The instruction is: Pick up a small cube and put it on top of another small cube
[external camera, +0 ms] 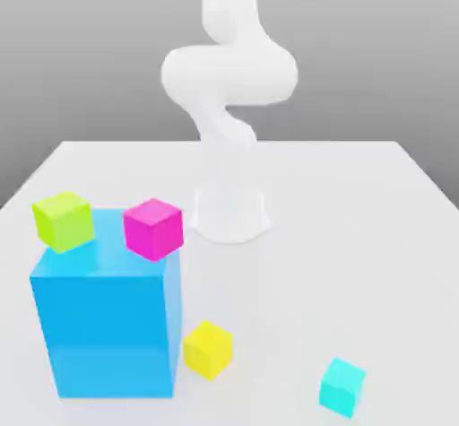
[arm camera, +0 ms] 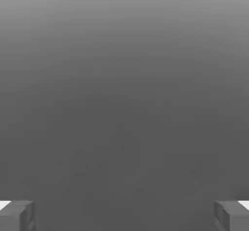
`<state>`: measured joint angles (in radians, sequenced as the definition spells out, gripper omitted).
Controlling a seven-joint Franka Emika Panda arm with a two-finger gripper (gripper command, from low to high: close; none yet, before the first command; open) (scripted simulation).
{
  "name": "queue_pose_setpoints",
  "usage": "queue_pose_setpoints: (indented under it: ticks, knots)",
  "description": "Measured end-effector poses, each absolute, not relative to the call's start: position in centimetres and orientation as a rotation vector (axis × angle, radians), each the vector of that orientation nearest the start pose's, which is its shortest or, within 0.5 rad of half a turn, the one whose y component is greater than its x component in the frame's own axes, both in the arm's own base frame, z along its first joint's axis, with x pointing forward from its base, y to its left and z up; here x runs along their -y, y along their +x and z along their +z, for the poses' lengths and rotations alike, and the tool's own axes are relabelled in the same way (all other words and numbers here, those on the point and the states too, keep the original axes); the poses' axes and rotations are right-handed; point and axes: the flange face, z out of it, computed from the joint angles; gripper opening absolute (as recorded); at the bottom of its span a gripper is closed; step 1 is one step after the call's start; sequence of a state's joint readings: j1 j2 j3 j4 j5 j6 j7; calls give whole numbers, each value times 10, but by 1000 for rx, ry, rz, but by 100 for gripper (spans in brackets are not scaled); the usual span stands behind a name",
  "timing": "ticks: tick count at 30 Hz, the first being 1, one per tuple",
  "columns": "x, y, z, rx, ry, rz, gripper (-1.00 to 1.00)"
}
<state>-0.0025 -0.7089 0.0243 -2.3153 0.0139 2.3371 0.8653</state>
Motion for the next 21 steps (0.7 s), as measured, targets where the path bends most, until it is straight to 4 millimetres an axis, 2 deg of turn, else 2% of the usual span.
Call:
queue_pose_setpoints:
  ticks: [5,11,16,21]
  knots:
    - [-39,438,591,-1262,-2455,-729,0]
    - [-73,479,482,-1449,-2463,-507,0]
    - [-101,490,387,-1610,-2465,-332,0]
    - [-132,481,292,-1765,-2467,-166,0]
